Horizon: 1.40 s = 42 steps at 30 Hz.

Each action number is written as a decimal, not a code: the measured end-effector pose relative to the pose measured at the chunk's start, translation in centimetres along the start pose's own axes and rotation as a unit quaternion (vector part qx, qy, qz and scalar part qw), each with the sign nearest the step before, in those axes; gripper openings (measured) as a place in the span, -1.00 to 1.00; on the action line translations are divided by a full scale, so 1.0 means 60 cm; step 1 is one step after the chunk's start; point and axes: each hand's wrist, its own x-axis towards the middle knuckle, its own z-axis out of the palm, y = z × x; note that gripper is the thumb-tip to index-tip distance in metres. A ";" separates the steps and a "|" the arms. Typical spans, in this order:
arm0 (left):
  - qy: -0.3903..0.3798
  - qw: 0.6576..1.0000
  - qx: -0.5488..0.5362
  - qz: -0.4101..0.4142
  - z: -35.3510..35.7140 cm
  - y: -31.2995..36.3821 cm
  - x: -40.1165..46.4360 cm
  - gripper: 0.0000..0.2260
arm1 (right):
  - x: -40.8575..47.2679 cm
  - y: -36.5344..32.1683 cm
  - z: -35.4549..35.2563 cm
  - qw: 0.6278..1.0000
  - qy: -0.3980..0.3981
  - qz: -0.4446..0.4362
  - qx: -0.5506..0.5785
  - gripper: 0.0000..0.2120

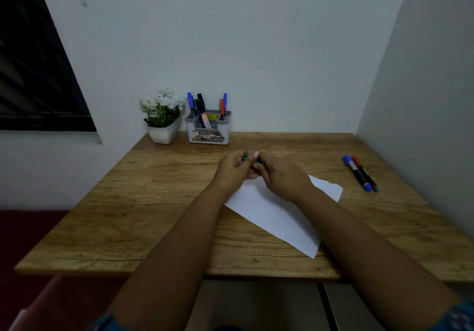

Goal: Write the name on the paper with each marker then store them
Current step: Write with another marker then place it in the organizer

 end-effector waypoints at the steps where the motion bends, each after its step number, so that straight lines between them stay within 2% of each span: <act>1: -0.012 1.000 -0.016 -0.001 -0.005 -0.001 0.002 -0.73 | 0.000 0.001 -0.001 1.000 0.001 0.001 -0.007 -0.76; 5: -0.028 0.998 -0.053 -0.022 -0.022 0.001 0.006 -0.77 | 0.008 0.003 -0.004 0.999 -0.036 0.020 0.002 -0.73; 8: 0.101 0.976 -0.178 -0.073 -0.052 0.009 0.023 -0.82 | 0.014 0.033 -0.021 0.994 -0.078 0.061 0.038 -0.70; 10: 0.210 0.953 -0.199 -0.094 -0.082 0.011 0.031 -0.90 | 0.023 0.053 -0.034 0.982 -0.067 0.106 0.141 -0.68; 11: 0.251 0.952 -0.146 -0.095 -0.093 0.007 0.030 -0.90 | 0.030 0.057 -0.038 0.962 -0.057 0.136 0.229 -0.74; 13: 0.277 0.957 0.000 -0.084 -0.106 -0.010 0.026 -0.89 | 0.048 0.060 -0.041 0.882 -0.057 0.196 0.426 -0.85; 15: 0.231 0.960 0.141 -0.069 -0.104 -0.023 0.023 -0.90 | 0.068 0.064 -0.042 0.806 -0.098 0.224 0.539 -0.86; 16: 0.201 0.955 0.208 -0.064 -0.102 -0.028 0.022 -0.93 | 0.077 0.066 -0.038 0.792 -0.125 0.227 0.553 -0.78; 17: 0.172 0.947 0.263 -0.060 -0.101 -0.029 0.023 -0.95 | 0.085 0.066 -0.031 0.798 -0.152 0.224 0.538 -0.71; 19: 0.125 0.935 0.326 -0.057 -0.097 -0.027 0.024 -0.90 | 0.100 0.060 -0.009 0.833 -0.178 0.219 0.476 -0.77; 21: 0.073 0.928 0.360 -0.064 -0.096 -0.026 0.025 -0.86 | 0.115 0.050 0.017 0.850 -0.163 0.219 0.449 -0.89; 22: 0.049 0.924 0.373 -0.066 -0.097 -0.026 0.026 -0.86 | 0.120 0.045 0.028 0.851 -0.149 0.219 0.454 -0.89; 24: 0.018 0.922 0.383 -0.058 -0.099 -0.028 0.026 -0.90 | 0.120 0.044 0.047 0.853 -0.102 0.214 0.466 -0.72; 27: 0.006 0.927 0.371 -0.046 -0.104 -0.030 0.028 -0.91 | 0.100 0.053 0.068 0.879 -0.058 0.211 0.424 -0.70; 31: -0.005 0.931 0.361 -0.060 -0.104 -0.026 0.032 -0.94 | 0.091 0.059 0.074 0.892 -0.082 0.185 0.404 -0.92; 36: -0.020 0.936 0.342 -0.075 -0.106 -0.021 0.034 -0.90 | 0.090 0.050 0.074 0.922 -0.089 0.153 0.344 -0.84; 42: -0.031 0.943 0.322 -0.081 -0.105 -0.016 0.032 -0.90 | 0.090 0.051 0.077 0.944 -0.100 0.112 0.295 -0.94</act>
